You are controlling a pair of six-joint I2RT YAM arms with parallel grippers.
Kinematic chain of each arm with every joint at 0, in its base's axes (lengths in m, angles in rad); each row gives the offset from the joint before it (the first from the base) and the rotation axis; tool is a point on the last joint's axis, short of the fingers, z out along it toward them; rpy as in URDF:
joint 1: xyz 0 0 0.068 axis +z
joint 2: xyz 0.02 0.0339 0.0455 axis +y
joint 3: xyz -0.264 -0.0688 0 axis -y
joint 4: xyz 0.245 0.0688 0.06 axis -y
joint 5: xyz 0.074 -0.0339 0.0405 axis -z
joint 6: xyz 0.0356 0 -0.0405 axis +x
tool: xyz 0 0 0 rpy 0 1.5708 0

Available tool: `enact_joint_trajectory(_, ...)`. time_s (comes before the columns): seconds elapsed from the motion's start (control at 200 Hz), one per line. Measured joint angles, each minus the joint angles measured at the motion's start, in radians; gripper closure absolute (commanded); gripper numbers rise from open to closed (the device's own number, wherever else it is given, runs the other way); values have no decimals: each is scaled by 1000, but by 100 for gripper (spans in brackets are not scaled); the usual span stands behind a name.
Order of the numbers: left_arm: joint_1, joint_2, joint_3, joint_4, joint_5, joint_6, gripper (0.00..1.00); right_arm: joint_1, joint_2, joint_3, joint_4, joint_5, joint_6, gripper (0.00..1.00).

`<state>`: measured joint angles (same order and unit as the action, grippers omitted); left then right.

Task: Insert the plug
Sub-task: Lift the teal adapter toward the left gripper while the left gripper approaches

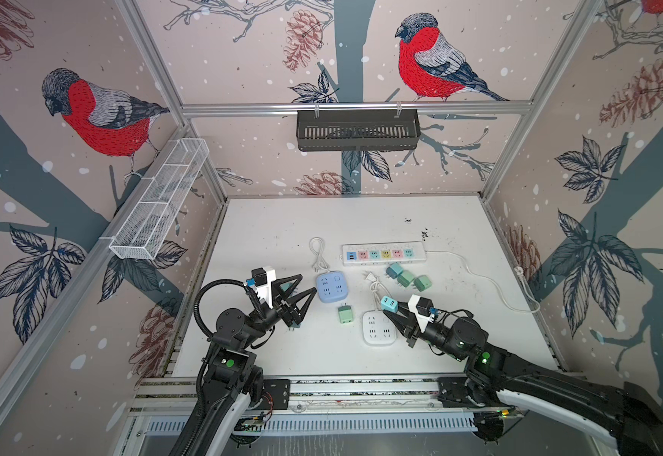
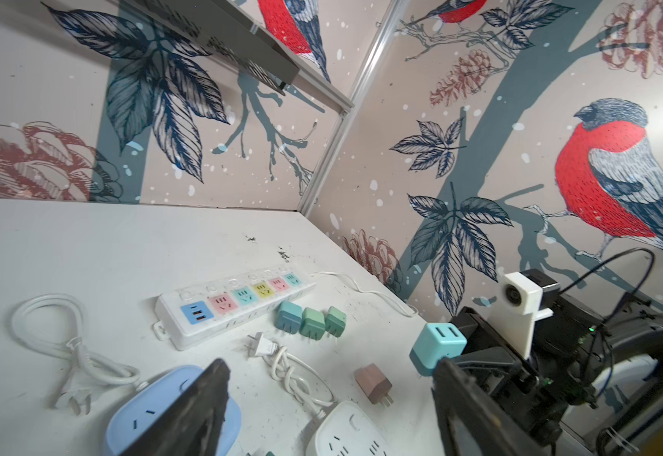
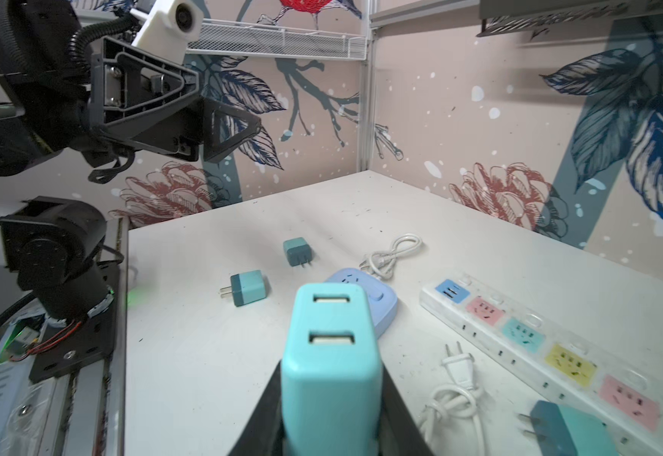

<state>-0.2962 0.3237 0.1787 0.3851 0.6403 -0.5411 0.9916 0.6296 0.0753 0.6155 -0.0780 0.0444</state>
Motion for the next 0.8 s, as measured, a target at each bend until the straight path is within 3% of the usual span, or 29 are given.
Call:
enact_joint_trajectory(0.37, -346, 146, 23, 46, -66, 177, 24, -8, 76, -30, 122, -160, -21, 98)
enact_joint_trajectory(0.801, -521, 307, 55, 88, -68, 343, 29, -17, 191, -29, 237, -318, -20, 98)
